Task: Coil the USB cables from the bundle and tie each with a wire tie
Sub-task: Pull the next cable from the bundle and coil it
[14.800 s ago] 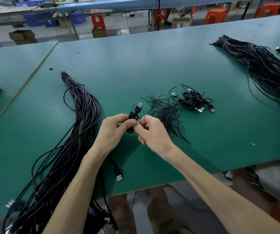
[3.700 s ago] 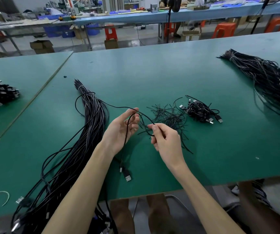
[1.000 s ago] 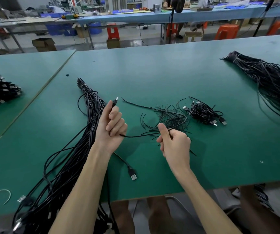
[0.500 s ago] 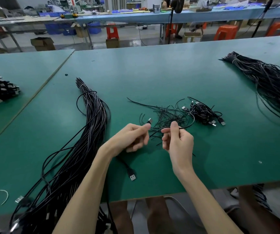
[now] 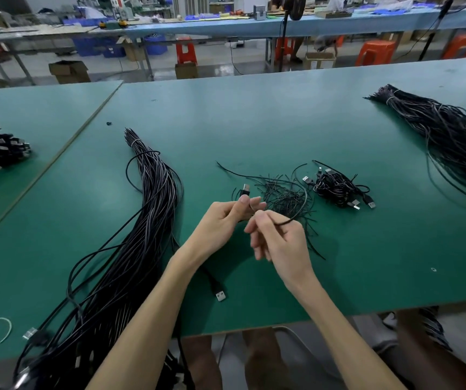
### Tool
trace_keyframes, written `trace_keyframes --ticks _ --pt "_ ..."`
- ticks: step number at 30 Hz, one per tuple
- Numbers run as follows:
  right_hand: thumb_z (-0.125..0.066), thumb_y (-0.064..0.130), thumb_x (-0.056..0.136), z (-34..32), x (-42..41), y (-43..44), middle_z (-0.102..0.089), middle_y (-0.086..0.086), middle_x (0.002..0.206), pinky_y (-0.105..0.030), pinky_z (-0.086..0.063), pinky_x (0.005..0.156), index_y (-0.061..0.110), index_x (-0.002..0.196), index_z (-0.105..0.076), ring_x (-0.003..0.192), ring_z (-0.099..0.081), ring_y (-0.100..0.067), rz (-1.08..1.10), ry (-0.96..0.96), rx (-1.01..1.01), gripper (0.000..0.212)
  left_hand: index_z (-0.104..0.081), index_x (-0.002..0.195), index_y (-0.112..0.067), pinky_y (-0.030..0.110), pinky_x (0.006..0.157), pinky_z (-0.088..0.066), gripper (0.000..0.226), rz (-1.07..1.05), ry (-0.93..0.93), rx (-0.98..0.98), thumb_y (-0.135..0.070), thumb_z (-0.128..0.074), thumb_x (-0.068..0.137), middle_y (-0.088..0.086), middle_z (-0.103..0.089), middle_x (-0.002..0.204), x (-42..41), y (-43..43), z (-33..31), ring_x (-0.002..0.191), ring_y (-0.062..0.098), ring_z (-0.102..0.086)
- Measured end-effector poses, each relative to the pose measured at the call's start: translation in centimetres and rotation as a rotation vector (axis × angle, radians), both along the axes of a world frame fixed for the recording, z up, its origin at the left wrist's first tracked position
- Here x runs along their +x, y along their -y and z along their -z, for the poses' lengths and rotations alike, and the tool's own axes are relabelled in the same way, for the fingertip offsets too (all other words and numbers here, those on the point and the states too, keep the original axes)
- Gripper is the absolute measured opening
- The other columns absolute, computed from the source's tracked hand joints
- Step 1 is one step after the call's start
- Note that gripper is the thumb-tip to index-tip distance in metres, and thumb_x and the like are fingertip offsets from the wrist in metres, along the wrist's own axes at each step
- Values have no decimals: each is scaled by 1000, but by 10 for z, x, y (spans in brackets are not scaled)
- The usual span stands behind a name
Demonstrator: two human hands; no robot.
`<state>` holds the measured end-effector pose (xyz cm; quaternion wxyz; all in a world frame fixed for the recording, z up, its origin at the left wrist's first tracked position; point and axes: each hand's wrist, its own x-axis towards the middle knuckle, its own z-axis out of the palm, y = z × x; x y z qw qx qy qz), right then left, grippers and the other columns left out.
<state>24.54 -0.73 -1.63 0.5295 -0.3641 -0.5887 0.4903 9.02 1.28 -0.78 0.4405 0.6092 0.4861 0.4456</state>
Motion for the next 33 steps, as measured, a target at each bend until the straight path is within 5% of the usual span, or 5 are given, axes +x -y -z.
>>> trace_keyframes --ticks 7,16,23,30,33 --pt "-56 17 105 6 -7 -3 -63 -5 60 -16 -39 49 13 68 -64 47 -56 -20 -126 132 -37 39 -60 129 4 34 72 -61 56 56 440 -234 -39 -29 112 18 -72 124 6 4 -2 116 34 -69" --pt "-54 23 107 8 -7 -4 -59 -7 55 -27 -40 49 7 68 -64 40 -48 -21 -140 178 -71 43 -55 132 8 39 103 -55 41 158 738 -245 -24 -39 111 22 -65 134 -1 3 -6 126 34 -64" --pt "-53 28 108 6 -3 -6 -59 -10 57 -28 -42 48 6 78 -73 44 -50 -23 -163 109 -143 42 -64 101 -7 30 74 -59 23 18 820 -246 -27 -53 98 3 -71 82 -5 3 -4 91 23 -75" --pt "-57 32 106 5 -2 -7 -62 -11 58 -26 -43 47 10 72 -73 44 -51 -21 -159 82 -155 43 -62 95 -9 43 104 -51 25 35 869 -244 -30 -51 103 -7 -56 64 -6 3 -4 78 21 -73" --pt "-59 32 105 5 -3 -8 -62 -8 58 -25 -43 48 9 75 -73 45 -52 -21 -139 83 -147 40 -54 82 -16 34 86 -56 31 53 1018 -291 -28 -43 108 -9 -43 57 -7 4 -7 61 14 -59"
